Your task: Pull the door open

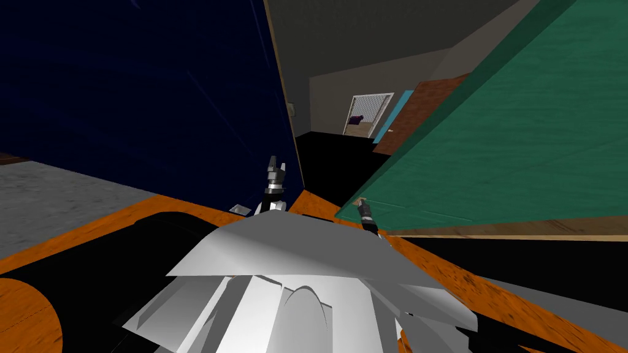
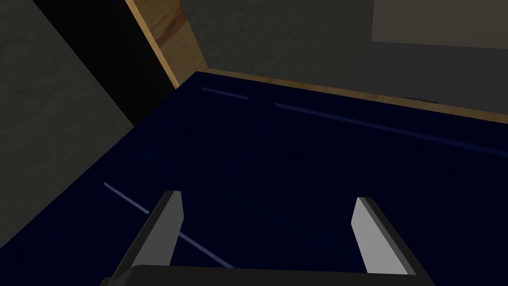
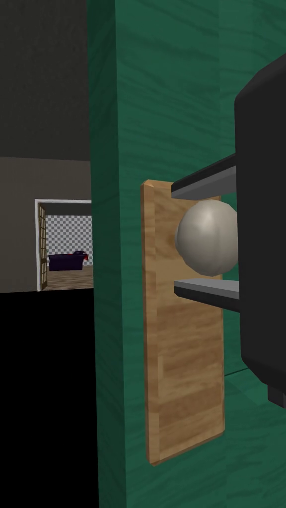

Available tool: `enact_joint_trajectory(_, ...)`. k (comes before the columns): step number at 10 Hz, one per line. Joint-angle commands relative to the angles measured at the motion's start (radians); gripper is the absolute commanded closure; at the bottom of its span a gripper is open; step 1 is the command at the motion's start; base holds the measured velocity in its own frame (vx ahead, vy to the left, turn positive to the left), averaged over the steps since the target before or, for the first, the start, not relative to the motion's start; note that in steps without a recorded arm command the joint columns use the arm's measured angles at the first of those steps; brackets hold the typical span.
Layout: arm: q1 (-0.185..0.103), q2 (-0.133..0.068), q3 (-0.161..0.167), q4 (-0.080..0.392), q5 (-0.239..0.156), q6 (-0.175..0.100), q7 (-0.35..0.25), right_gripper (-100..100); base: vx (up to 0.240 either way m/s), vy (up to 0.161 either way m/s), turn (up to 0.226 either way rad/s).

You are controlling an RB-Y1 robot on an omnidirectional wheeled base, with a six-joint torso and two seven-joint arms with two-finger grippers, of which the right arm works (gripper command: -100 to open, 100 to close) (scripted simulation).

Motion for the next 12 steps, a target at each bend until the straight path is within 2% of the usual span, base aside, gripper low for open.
enact_joint_trajectory(1, 0.027, -0.017, 0.014, -0.016, 0.009, -0.019, -0.021, 100, -0.221, -0.093, 0.094)
enact_joint_trajectory(4, 0.052, -0.044, 0.041, -0.022, 0.026, -0.057, -0.055, 100, -0.225, -0.058, 0.079)
enact_joint_trajectory(5, 0.051, -0.036, 0.041, -0.027, 0.026, -0.046, -0.049, 100, -0.094, -0.002, 0.000)
enact_joint_trajectory(6, 0.070, -0.050, 0.050, -0.018, 0.032, -0.078, -0.063, 100, -0.140, -0.054, 0.146)
enact_joint_trajectory(8, 0.085, -0.063, 0.057, -0.014, 0.036, -0.107, -0.074, 100, -0.197, -0.075, 0.145)
enact_joint_trajectory(12, 0.128, -0.102, 0.076, -0.001, 0.049, -0.190, -0.107, 100, -0.194, -0.094, 0.147)
